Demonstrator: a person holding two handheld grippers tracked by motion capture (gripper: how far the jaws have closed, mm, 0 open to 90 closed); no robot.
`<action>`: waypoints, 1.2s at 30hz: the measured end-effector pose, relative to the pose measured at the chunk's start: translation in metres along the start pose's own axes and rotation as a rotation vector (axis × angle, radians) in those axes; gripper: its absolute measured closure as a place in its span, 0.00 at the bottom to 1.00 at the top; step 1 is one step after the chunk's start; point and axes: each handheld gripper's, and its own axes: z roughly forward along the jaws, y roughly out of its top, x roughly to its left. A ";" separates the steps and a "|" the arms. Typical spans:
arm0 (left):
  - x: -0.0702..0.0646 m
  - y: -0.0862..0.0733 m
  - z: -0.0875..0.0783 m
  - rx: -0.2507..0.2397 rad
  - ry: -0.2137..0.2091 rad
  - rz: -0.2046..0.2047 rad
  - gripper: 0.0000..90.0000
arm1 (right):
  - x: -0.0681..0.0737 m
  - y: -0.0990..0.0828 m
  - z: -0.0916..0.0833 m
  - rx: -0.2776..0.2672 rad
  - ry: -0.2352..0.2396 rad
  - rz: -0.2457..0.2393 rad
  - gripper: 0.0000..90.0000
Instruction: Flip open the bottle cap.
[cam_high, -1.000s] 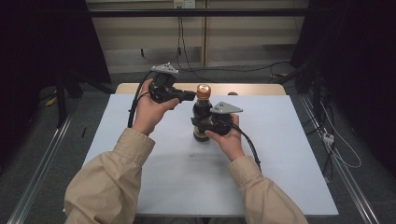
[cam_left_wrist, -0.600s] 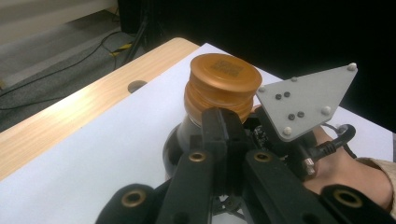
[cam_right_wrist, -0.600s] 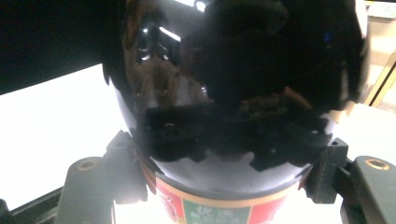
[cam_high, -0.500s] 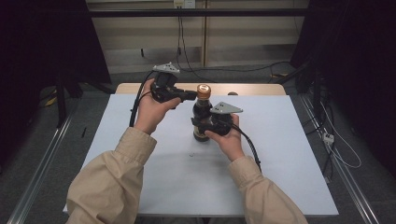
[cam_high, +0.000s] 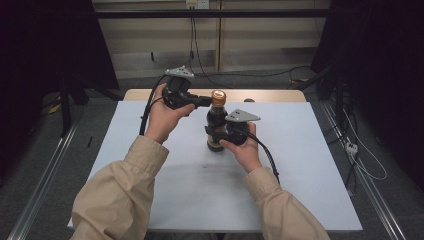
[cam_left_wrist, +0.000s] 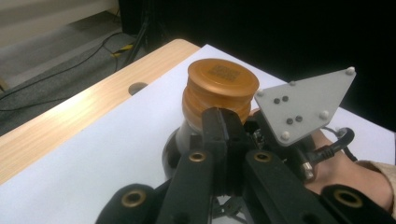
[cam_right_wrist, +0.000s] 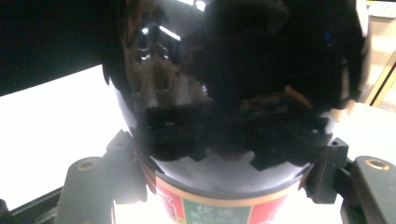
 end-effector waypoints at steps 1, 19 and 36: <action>0.000 0.000 0.000 0.000 0.002 0.001 1.00 | 0.000 0.000 0.000 0.000 0.000 0.000 0.34; -0.001 0.005 0.000 0.009 0.007 -0.003 1.00 | 0.000 -0.001 0.000 -0.005 -0.001 0.003 0.34; -0.003 0.008 0.000 -0.002 0.011 -0.004 1.00 | -0.001 -0.001 0.001 -0.005 0.001 0.005 0.34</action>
